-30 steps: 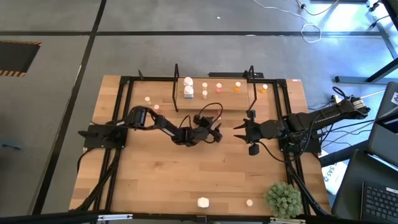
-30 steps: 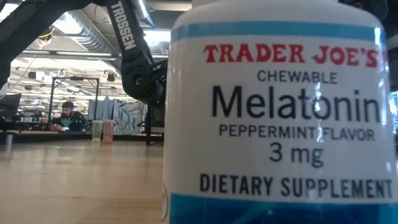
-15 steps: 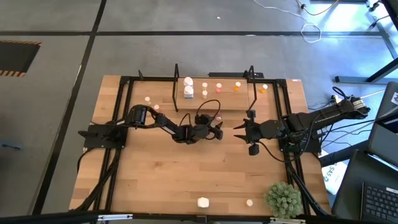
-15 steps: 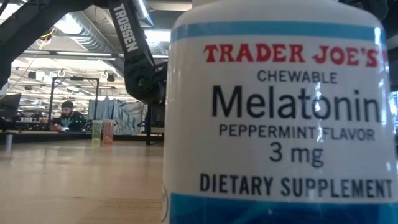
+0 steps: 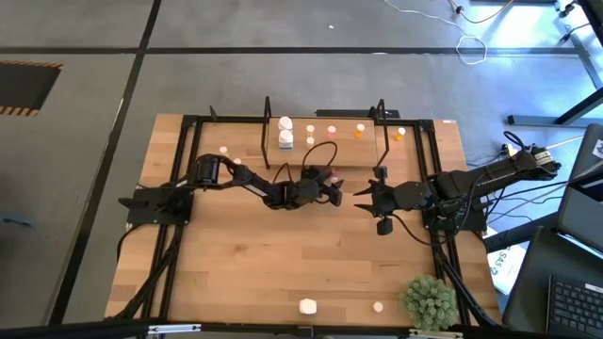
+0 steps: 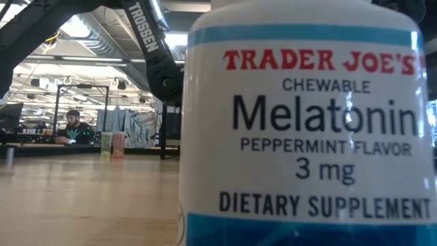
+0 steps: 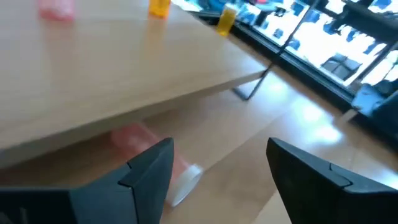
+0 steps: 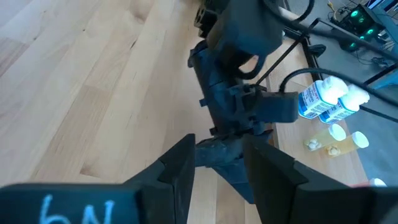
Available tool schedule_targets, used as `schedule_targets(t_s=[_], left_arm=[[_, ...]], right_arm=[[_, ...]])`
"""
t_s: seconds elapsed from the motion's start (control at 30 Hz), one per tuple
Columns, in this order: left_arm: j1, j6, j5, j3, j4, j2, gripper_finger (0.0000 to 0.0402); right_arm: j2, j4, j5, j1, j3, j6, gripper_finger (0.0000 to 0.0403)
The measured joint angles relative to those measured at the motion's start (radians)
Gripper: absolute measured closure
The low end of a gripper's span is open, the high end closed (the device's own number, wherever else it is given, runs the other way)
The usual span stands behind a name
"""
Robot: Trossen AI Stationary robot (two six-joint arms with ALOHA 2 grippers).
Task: Pick and place medicine bottles onto shelf by color
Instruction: Put the bottom red pill bottle on the shelf aligned with the other red pill bottle
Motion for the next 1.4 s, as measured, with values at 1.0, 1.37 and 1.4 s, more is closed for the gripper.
schedule_targets(t_s=[1.0, 1.37, 1.4], left_arm=[[0.021, -0.421, 0.145, 0.321, -0.890, -0.127, 0.0150], [-0.010, -0.496, 0.018, 0.322, -0.873, -0.071, 0.0150], [-0.009, -0.497, 0.016, 0.323, -0.868, -0.065, 0.0150]], right_arm=[[0.000, 0.023, 0.000, 0.000, 0.000, 0.000, 0.0267], [0.000, 0.022, 0.000, 0.000, 0.000, 0.000, 0.0267], [0.000, 0.023, 0.000, 0.000, 0.000, 0.000, 0.0267]])
